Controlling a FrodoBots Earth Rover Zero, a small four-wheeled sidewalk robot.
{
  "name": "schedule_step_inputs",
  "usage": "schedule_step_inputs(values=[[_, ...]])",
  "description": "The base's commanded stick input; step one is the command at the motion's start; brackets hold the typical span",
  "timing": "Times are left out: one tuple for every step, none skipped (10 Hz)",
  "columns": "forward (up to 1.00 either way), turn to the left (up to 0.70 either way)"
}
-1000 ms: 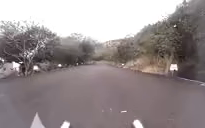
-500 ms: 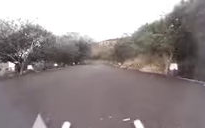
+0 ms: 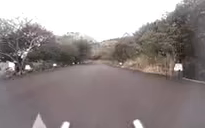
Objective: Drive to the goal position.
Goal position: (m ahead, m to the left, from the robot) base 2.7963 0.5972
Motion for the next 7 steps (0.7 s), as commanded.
schedule_step_inputs(values=[[0.5,0.0],[0.5,0.0],[0.5,0.0],[0.5,0.0],[0.5,0.0],[0.5,0.0],[0.5,0.0]])
